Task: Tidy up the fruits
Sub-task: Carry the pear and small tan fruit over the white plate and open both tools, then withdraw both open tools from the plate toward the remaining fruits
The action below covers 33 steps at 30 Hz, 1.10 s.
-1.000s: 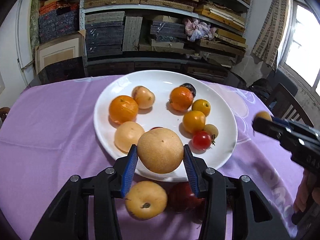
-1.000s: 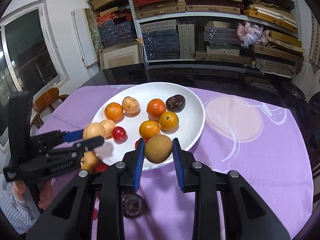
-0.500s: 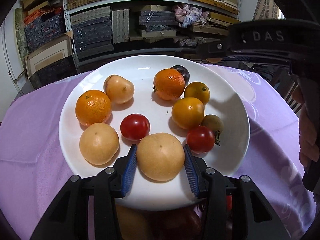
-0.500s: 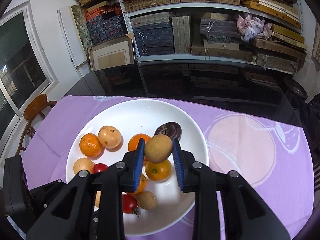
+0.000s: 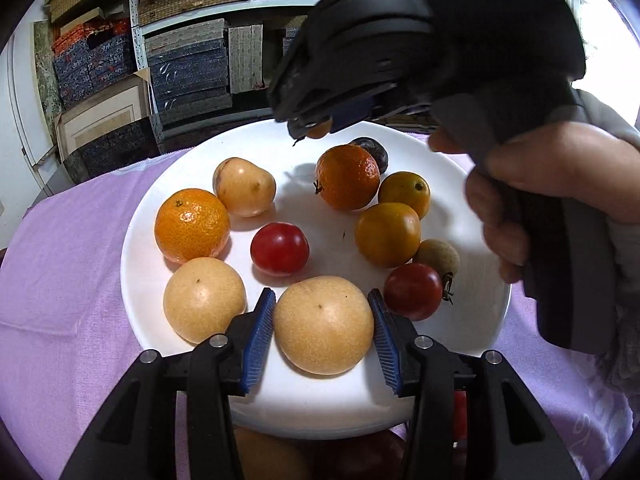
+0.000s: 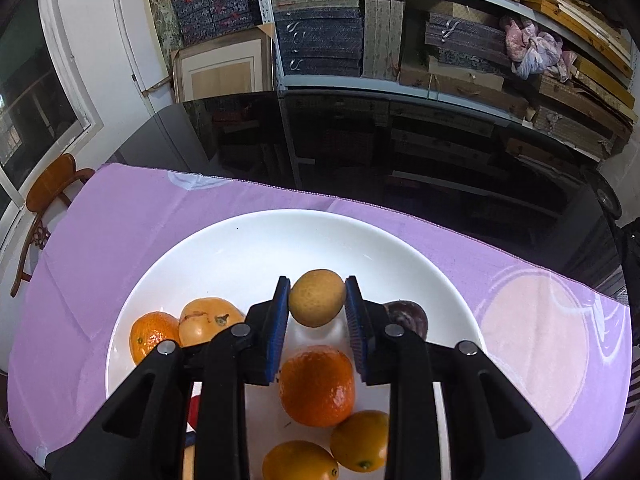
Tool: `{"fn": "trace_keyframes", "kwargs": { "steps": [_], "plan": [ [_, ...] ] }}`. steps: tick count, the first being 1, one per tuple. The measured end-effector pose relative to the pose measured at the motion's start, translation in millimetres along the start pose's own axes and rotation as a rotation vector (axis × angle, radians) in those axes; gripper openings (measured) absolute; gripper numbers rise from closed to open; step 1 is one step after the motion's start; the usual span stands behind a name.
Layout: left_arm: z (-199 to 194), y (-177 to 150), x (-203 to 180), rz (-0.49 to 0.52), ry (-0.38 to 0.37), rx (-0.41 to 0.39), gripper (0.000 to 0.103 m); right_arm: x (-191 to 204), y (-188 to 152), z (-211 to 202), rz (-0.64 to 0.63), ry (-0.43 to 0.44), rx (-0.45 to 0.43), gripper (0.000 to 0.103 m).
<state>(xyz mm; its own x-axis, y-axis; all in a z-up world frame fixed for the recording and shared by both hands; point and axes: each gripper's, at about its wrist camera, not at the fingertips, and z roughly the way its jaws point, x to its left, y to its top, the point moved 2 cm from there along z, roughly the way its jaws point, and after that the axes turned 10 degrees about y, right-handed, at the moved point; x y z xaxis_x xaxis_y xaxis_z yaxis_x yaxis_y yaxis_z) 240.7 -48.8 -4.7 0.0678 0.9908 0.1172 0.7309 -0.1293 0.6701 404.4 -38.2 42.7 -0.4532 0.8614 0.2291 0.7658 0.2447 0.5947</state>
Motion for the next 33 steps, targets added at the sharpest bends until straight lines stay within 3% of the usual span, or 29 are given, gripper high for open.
{"fn": "trace_keyframes", "kwargs": {
  "steps": [7, 13, 16, 20, 21, 23, 25, 27, 33],
  "plan": [
    [-0.2, -0.1, 2.0, -0.002, 0.000, 0.004, 0.058, 6.1, -4.6, 25.2, -0.027, -0.029, 0.066, 0.027],
    [-1.2, -1.2, 2.4, -0.001, -0.008, 0.004, 0.061, 3.0, -9.6, 30.8, -0.029, -0.035, 0.088, 0.028],
    [-2.9, -2.0, 1.9, 0.007, -0.026, 0.004, 0.067, 0.7, -7.4, 16.7, -0.018, -0.031, 0.048, 0.029],
    [-7.7, -3.6, 5.5, -0.001, -0.044, -0.015, 0.074, -1.9, -2.5, -40.0, -0.001, -0.013, -0.111, 0.031],
    [-8.7, -3.6, 8.1, -0.014, -0.052, -0.023, 0.074, -1.1, -3.8, -60.9, -0.007, -0.009, -0.160, 0.035],
    [-12.2, -3.9, 12.6, -0.041, -0.078, -0.035, 0.074, -1.0, -11.6, -102.6, -0.025, -0.015, -0.249, 0.072],
    [-18.1, -2.2, 17.9, -0.057, -0.097, -0.038, 0.074, -1.8, -32.1, -141.4, -0.058, -0.036, -0.313, 0.091],
    [-28.7, -0.8, 25.4, -0.087, -0.102, -0.045, 0.074, -5.5, -61.4, -167.8, -0.089, -0.062, -0.310, 0.092],
    [-77.5, -6.8, 54.3, -0.123, 0.002, -0.084, 0.097, -28.1, -165.5, -209.9, -0.012, -0.071, -0.315, 0.095]
  ]
}}
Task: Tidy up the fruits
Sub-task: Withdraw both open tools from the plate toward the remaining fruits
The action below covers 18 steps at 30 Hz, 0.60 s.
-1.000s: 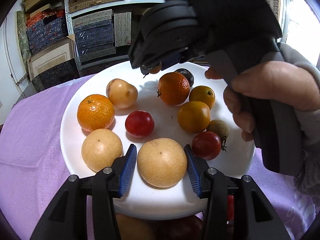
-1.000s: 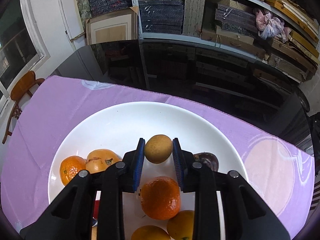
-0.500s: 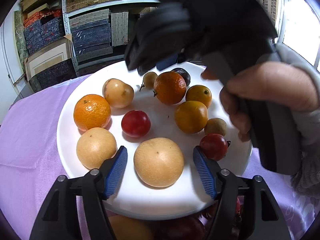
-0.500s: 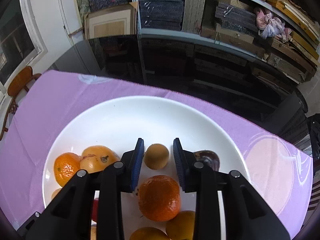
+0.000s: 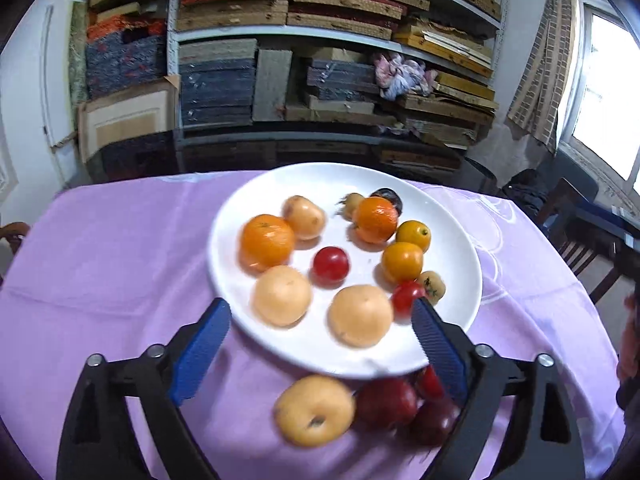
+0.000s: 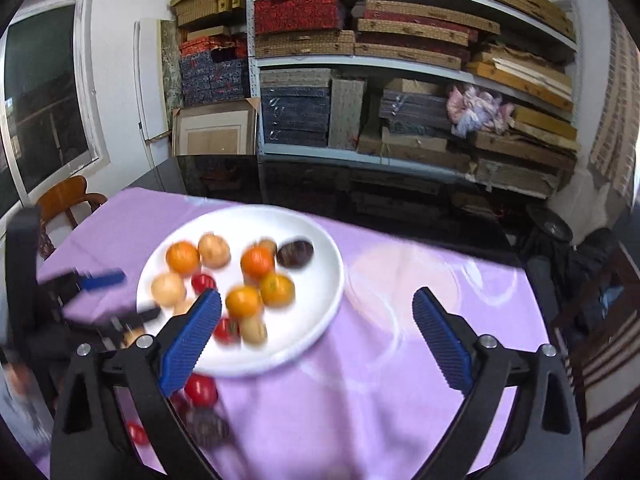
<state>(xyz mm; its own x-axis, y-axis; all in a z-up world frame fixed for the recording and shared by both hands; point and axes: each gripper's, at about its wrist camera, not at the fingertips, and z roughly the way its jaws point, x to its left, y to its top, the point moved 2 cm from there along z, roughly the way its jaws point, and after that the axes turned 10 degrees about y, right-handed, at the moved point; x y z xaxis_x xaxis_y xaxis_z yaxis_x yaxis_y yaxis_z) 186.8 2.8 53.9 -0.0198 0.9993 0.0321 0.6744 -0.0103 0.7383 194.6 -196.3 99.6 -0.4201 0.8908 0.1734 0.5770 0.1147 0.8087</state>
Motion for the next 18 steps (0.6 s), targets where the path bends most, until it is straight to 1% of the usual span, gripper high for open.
{"fn": "trace_keyframes", "kwargs": {
  "steps": [2, 6, 7, 8, 10, 11, 14, 16, 18],
  "plan": [
    [-18.9, -14.6, 8.6, 0.011, 0.050, -0.003, 0.099, -3.5, -29.1, -15.0, 0.060, 0.025, -0.014, 0.096],
    [-42.9, -44.5, 21.0, 0.037, 0.142, 0.015, 0.099, -6.1, -79.6, -26.3, 0.202, 0.120, -0.034, 0.097],
    [-46.8, -53.6, 23.6, 0.030, 0.148, 0.025, 0.099, -1.0, -88.8, -26.3, 0.211, 0.134, -0.031, 0.098],
    [-49.0, -61.7, 24.7, 0.022, 0.139, 0.041, 0.099, 1.8, -96.0, -25.0, 0.205, 0.137, -0.022, 0.098],
    [-52.1, -75.9, 20.0, 0.026, 0.099, 0.076, 0.099, 8.6, -101.6, -23.2, 0.177, 0.124, -0.010, 0.098],
    [-53.9, -80.8, 14.7, 0.037, 0.087, 0.084, 0.099, 8.9, -103.1, -24.9, 0.169, 0.122, -0.019, 0.098],
    [-60.4, -91.3, -4.4, 0.091, 0.076, 0.067, 0.099, 4.9, -102.5, -25.9, 0.183, 0.108, -0.041, 0.098],
    [-58.9, -96.4, -21.4, 0.152, 0.076, 0.052, 0.099, -3.0, -100.6, -24.7, 0.214, 0.117, -0.046, 0.099],
    [-58.3, -100.1, -33.5, 0.214, 0.100, 0.036, 0.100, -8.3, -100.6, -24.1, 0.238, 0.119, -0.042, 0.099]
  ]
}}
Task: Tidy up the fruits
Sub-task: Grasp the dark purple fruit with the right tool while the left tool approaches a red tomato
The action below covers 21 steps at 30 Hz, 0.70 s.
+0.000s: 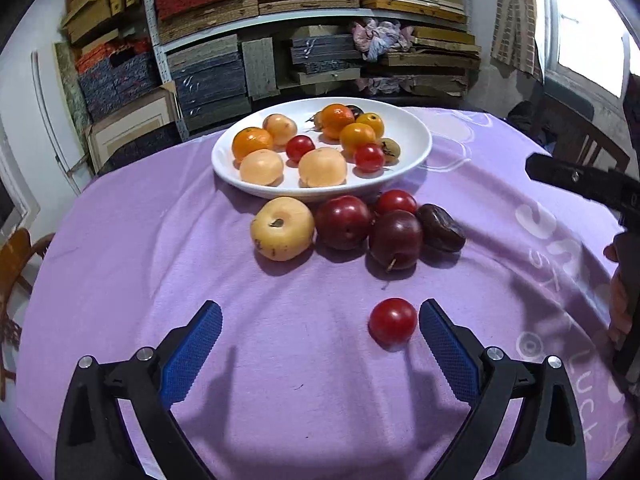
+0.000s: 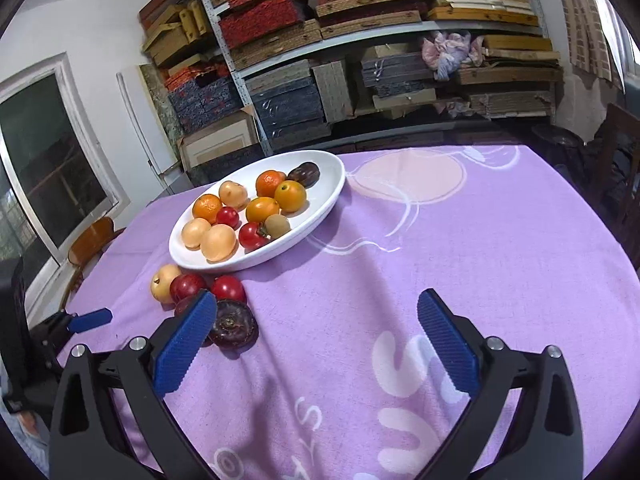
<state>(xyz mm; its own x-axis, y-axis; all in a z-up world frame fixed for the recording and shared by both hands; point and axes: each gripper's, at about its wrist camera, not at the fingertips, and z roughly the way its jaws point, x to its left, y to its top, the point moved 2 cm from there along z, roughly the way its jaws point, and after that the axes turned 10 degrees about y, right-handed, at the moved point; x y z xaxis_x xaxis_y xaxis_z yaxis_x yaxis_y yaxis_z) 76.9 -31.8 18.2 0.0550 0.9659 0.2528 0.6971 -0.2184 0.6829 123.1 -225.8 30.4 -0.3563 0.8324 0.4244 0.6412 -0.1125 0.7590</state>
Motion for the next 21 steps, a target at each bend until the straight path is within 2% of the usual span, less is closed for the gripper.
{"fn": "trace_keyframes", "kwargs": {
  "steps": [3, 6, 14, 18, 21],
  "plan": [
    [9.2, -1.6, -13.6, 0.056, 0.038, -0.013, 0.100, -2.6, 0.5, 0.8, 0.015, 0.011, 0.005, 0.099],
    [18.4, -5.6, -15.3, 0.066, 0.060, -0.002, 0.100, 2.4, -1.1, 3.5, -0.009, 0.022, 0.023, 0.099],
    [37.8, -6.8, 25.5, -0.123, 0.054, 0.101, 0.100, 37.4, -13.9, 16.4, -0.178, 0.023, 0.087, 0.099],
    [38.3, -6.0, 44.3, -0.219, 0.006, 0.094, 0.099, 38.7, -16.4, 18.5, -0.183, 0.021, 0.094, 0.099],
    [35.2, -0.8, 38.0, -0.200, -0.065, 0.075, 0.099, 37.2, -17.4, 18.7, -0.178, 0.020, 0.095, 0.099]
  ]
}}
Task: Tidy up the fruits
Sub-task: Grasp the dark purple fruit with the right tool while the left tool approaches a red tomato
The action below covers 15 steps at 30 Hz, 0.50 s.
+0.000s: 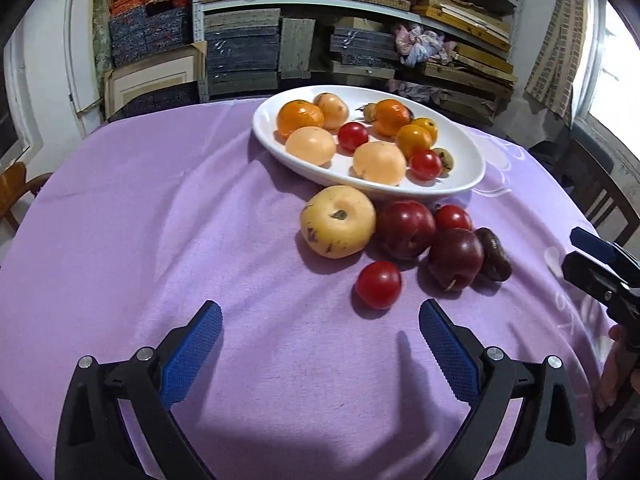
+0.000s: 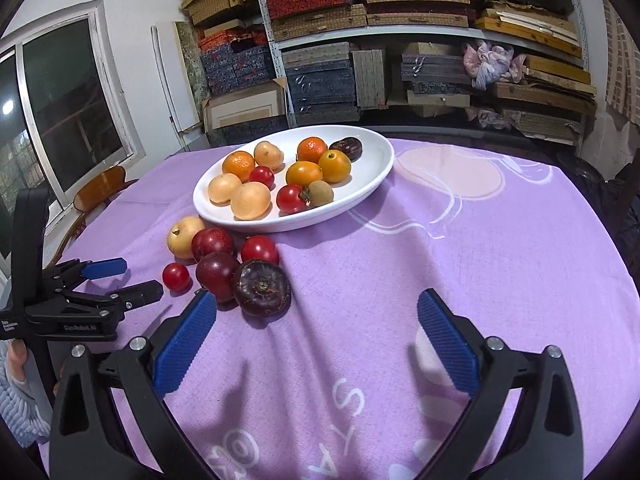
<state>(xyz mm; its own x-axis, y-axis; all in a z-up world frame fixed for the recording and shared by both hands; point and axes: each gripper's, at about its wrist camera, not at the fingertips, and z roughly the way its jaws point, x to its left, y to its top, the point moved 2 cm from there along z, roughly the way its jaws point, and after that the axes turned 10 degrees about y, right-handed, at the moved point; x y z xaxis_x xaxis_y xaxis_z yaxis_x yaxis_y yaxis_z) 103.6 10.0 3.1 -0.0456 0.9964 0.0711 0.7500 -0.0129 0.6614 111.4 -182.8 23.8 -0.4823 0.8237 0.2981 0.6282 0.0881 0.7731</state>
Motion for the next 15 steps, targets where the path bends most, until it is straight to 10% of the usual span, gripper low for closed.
{"fn": "trace_keyframes", "kwargs": {
  "steps": [5, 15],
  "plan": [
    [3.9, 6.1, -25.9, 0.120, 0.088, -0.049, 0.099, -1.0, 0.0, 0.3, 0.002, 0.002, 0.005, 0.099],
    [15.1, 11.1, 10.6, -0.031, 0.154, 0.008, 0.099, 3.5, -0.8, -2.5, -0.015, 0.016, 0.002, 0.099]
  ]
}}
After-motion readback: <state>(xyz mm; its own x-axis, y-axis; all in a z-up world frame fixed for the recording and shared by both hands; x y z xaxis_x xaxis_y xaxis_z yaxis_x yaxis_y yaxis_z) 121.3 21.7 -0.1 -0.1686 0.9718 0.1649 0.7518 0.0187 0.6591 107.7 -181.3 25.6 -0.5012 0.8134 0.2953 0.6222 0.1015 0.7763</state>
